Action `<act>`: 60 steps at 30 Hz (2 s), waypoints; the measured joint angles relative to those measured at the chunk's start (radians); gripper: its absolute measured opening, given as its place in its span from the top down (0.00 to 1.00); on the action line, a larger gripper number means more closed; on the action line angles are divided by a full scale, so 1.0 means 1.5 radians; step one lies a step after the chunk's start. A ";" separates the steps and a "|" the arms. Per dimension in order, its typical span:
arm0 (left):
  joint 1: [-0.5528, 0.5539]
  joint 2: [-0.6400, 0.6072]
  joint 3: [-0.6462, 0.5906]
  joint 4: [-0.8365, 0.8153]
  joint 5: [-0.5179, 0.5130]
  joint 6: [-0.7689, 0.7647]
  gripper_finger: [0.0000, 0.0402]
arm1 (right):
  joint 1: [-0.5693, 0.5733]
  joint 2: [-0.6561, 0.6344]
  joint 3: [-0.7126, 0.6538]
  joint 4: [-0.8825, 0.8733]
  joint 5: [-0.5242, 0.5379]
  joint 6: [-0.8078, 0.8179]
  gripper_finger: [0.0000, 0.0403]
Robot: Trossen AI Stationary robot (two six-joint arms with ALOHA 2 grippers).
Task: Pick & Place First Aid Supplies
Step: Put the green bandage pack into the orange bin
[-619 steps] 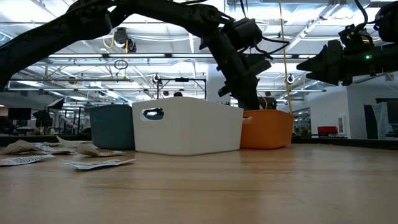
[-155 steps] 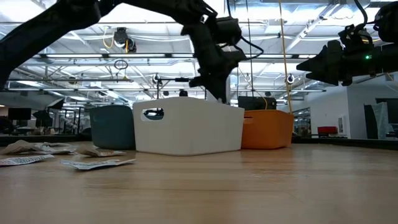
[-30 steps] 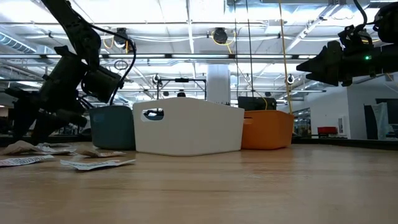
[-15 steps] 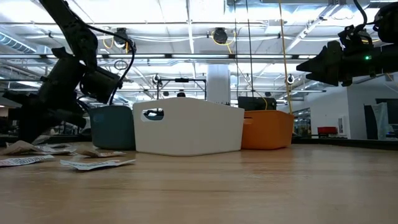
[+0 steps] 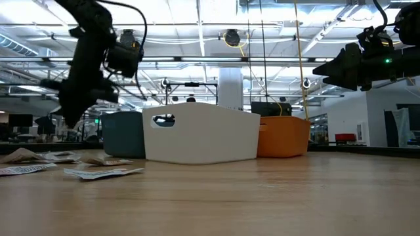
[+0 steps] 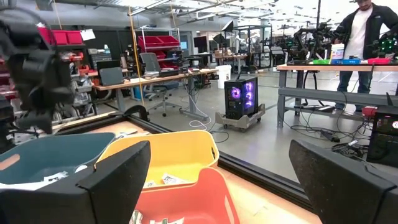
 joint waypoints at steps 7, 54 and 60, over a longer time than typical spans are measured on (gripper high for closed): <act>0.033 0.016 0.139 -0.060 -0.054 0.102 1.00 | 0.000 0.000 0.000 0.000 0.000 0.000 0.06; -0.201 0.583 0.918 0.186 0.083 0.732 1.00 | 0.000 0.000 0.000 0.000 0.000 0.000 0.06; -0.210 0.635 0.915 0.219 0.092 0.720 1.00 | 0.000 0.004 0.000 -0.004 -0.001 0.000 0.06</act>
